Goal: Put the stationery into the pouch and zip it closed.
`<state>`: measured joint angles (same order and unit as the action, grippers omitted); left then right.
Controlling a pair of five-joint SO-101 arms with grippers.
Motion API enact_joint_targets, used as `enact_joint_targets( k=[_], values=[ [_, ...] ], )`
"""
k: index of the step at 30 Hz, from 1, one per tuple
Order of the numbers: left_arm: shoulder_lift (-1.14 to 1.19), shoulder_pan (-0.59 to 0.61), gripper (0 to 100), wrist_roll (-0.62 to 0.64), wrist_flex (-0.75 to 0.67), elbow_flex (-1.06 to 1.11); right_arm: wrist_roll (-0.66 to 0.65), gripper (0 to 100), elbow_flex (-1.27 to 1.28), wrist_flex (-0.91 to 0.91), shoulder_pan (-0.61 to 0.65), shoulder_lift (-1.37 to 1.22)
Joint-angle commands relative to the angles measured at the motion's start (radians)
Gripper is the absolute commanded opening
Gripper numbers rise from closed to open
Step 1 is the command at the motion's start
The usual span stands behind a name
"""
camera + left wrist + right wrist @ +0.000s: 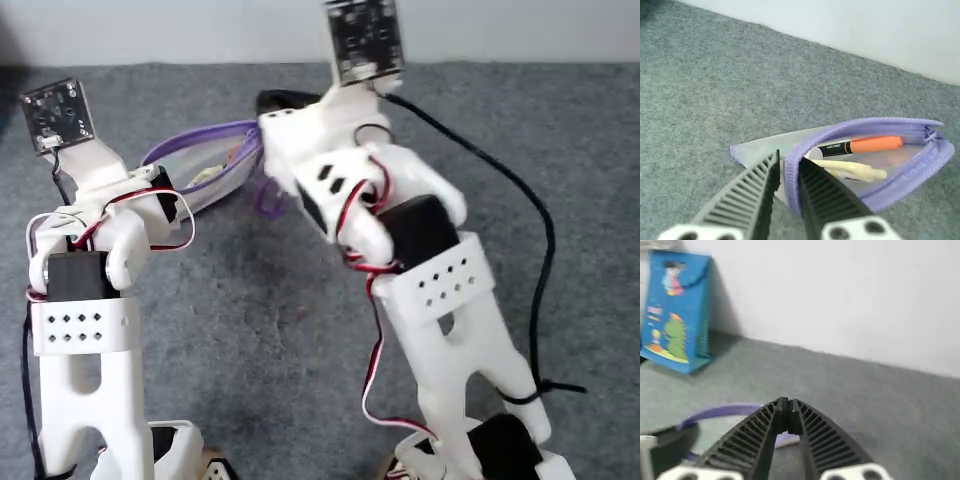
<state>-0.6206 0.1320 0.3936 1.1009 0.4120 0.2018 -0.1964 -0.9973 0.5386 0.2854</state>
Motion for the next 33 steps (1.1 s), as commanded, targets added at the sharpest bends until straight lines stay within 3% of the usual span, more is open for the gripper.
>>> enact_joint_targets(
  k=[1, 6, 11, 21, 33],
  values=[
    [-0.018, -0.006, 1, -0.011, -0.034, -0.022, 0.008, 1.3, -0.04, -0.12, -0.053, -0.018],
    [-0.018, -0.006, 1, -0.011, -0.031, -0.022, 0.012, 11.3, -0.038, -0.291, -0.059, -0.124],
    [-0.02, -0.006, 1, -0.008, -0.032, -0.022, 0.008, 26.3, -0.04, -0.269, -0.053, -0.248],
    [-0.025, 0.0, 1, -0.009, -0.031, -0.024, -0.066, 27.0, -0.04, -0.044, -0.035, -0.443],
    [-0.018, -0.003, 1, -0.008, -0.035, -0.024, -0.094, 27.0, -0.04, 0.03, 0.005, -0.444]
  ],
)
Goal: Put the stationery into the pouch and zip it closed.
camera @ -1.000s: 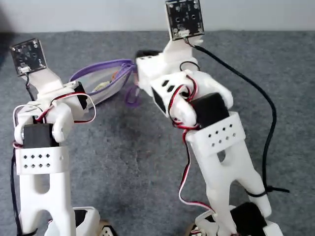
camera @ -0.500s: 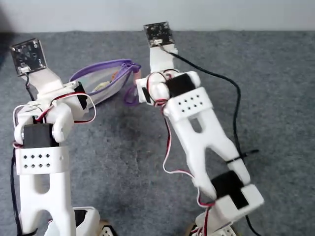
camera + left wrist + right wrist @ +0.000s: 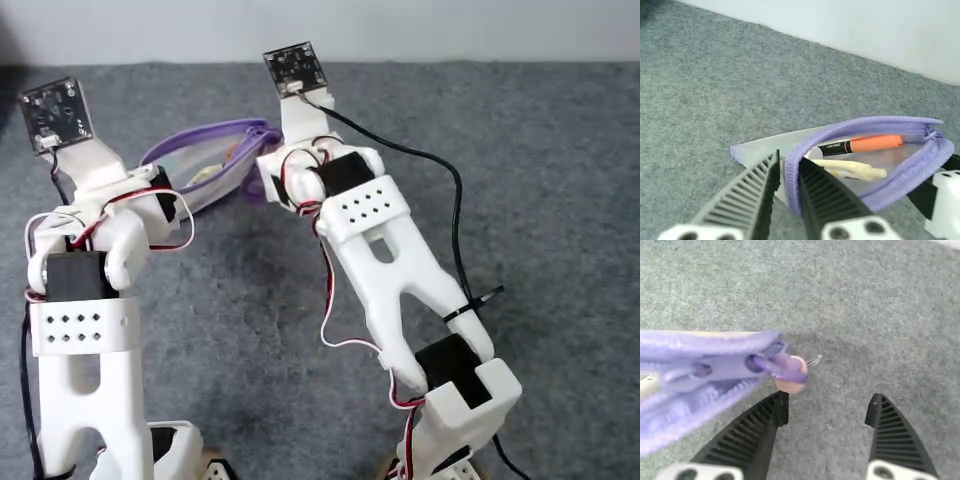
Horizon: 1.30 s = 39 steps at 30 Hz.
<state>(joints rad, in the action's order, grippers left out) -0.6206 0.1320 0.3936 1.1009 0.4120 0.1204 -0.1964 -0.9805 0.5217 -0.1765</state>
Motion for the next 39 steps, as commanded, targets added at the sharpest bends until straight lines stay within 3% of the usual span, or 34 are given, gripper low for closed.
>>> enact_joint_targets(
  k=[1, 16, 28, 39],
  values=[
    [-0.018, -0.003, 1, -0.008, -0.035, -0.024, -0.012, 27.0, -0.04, 0.012, 0.028, 0.019],
    [-0.018, -0.003, 1, -0.011, -0.035, -0.024, -0.014, 26.5, -0.034, 0.088, 0.028, 0.008],
    [-0.025, -0.002, 1, -0.012, -0.035, -0.024, -0.014, 0.9, -0.038, 0.142, -0.028, -0.013],
    [-0.026, -0.009, 1, -0.012, 0.037, -0.124, -0.092, 0.8, -0.038, 0.142, -0.064, 0.191]
  ],
)
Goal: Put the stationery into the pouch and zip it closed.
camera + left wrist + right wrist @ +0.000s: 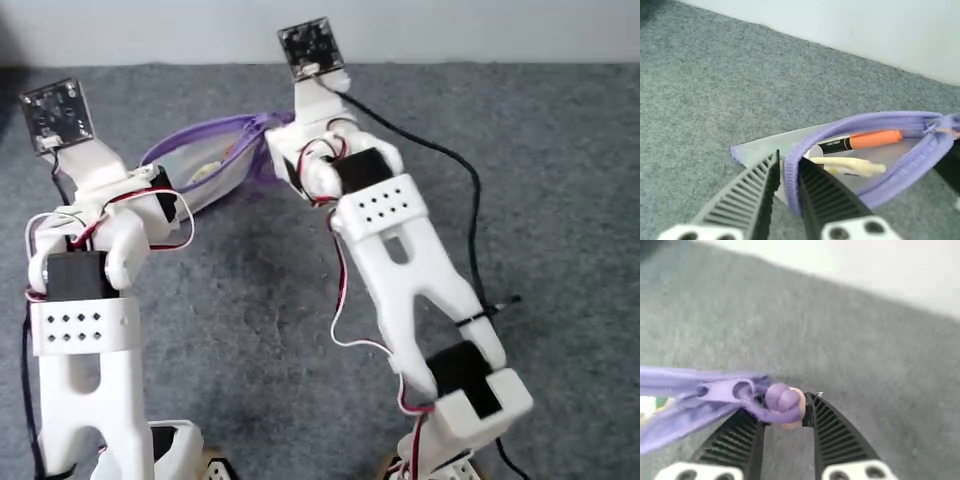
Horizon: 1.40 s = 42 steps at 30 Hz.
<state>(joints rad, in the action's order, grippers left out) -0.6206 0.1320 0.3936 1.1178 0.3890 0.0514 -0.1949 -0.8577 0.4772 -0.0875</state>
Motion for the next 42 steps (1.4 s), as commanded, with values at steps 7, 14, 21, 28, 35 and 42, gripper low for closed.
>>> enact_joint_targets(
  k=[7, 14, 21, 28, 35, 42],
  values=[
    [-0.028, -0.049, 5, -0.012, 0.193, -0.269, -0.043, 0.8, -0.041, 0.021, -0.019, 0.156],
    [-0.028, -0.181, 32, -0.006, 0.448, -0.463, -0.044, 0.8, -0.037, 0.11, -0.019, 0.153],
    [-0.028, -0.196, 32, -0.012, 0.56, -0.582, -0.046, 0.8, -0.041, 0.194, -0.016, 0.133],
    [-0.028, -0.11, 27, -0.017, 0.562, -0.654, -0.104, 0.8, -0.038, 0.205, 0.044, 0.197],
    [-0.028, 0.012, 17, -0.184, 0.534, -0.654, -0.144, 0.8, -0.037, 0.054, 0.125, 0.275],
    [-0.023, 0.08, 17, -0.342, 0.543, -0.647, -0.144, 0.8, -0.037, -0.013, 0.142, 0.323]
  ],
)
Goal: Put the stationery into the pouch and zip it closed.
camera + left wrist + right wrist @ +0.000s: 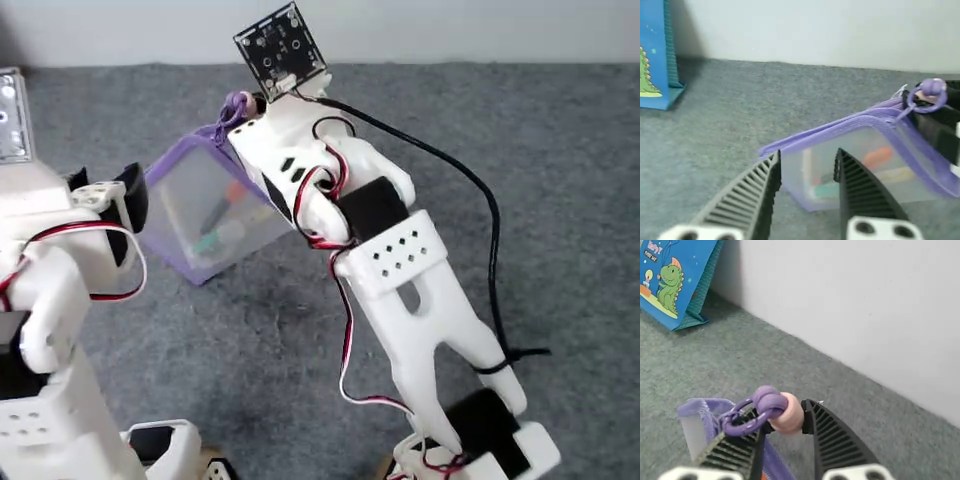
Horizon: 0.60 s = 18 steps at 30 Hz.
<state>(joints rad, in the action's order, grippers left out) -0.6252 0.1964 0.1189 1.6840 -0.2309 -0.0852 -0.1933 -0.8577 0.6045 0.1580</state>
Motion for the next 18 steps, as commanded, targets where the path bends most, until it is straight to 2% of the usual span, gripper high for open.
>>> enact_joint_targets(
  k=[1, 5, 9, 18],
  values=[
    [-0.017, 0.015, 17, -0.086, -0.02, -0.025, -0.009, 0.8, -0.038, -0.019, 0.024, 0.082],
    [-0.021, 0.012, 17, -0.186, -0.009, 0.025, -0.015, 0.8, -0.043, -0.008, 0.028, 0.093],
    [-0.021, 0.017, 17, -0.25, 0.008, 0.048, -0.021, 0.8, -0.043, 0.082, 0.013, 0.093],
    [-0.023, 0.017, 17, -0.256, 0.021, 0.048, -0.172, 0.8, -0.038, 0.24, 0.001, 0.062]
  ],
)
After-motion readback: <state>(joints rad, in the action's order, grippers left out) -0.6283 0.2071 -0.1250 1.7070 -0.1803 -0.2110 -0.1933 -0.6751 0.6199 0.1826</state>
